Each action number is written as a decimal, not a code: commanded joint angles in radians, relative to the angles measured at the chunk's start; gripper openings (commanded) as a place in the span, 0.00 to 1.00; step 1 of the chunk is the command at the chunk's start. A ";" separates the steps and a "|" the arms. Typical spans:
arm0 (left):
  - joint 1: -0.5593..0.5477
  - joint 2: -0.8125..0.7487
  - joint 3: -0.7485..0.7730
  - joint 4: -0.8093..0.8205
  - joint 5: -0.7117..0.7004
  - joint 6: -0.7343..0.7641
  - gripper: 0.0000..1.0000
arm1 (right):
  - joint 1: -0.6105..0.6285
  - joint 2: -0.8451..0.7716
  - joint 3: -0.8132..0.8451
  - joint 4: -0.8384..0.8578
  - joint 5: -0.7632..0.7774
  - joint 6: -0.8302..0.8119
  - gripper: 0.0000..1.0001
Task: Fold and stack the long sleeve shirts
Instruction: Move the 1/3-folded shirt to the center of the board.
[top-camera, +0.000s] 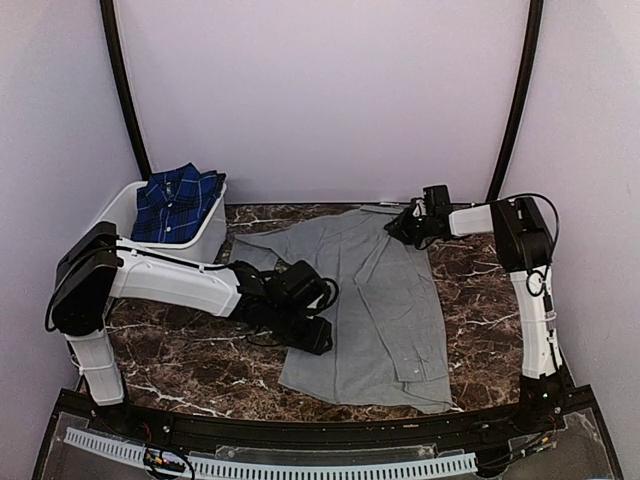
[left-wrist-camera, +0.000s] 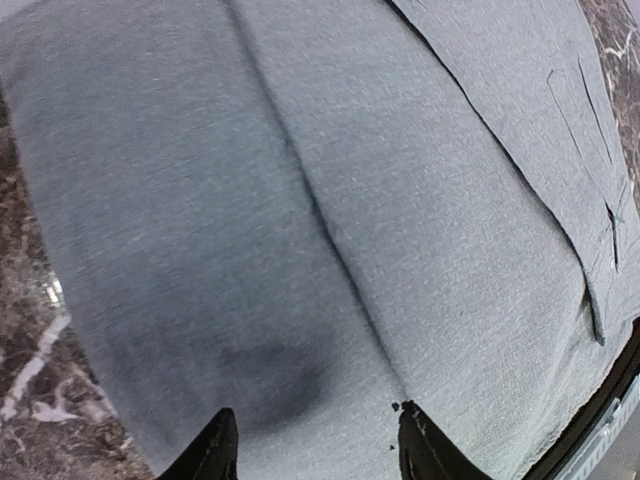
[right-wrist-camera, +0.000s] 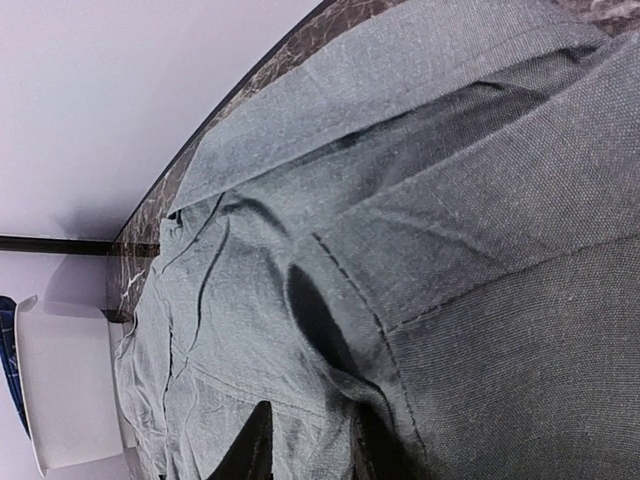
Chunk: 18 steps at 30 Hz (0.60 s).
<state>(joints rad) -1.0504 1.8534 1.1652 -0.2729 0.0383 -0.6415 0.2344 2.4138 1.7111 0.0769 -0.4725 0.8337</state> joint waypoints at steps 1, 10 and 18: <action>0.031 -0.109 0.033 -0.148 -0.194 -0.080 0.54 | -0.005 -0.034 0.033 -0.065 -0.053 -0.066 0.27; 0.231 -0.245 -0.037 -0.249 -0.408 -0.110 0.59 | 0.034 -0.160 0.032 -0.074 -0.082 -0.171 0.46; 0.389 -0.195 -0.061 -0.194 -0.444 -0.058 0.62 | 0.080 -0.287 -0.047 -0.082 -0.079 -0.203 0.49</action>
<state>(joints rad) -0.7113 1.6348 1.1217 -0.4660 -0.3668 -0.7288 0.2905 2.2040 1.7092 -0.0189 -0.5396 0.6674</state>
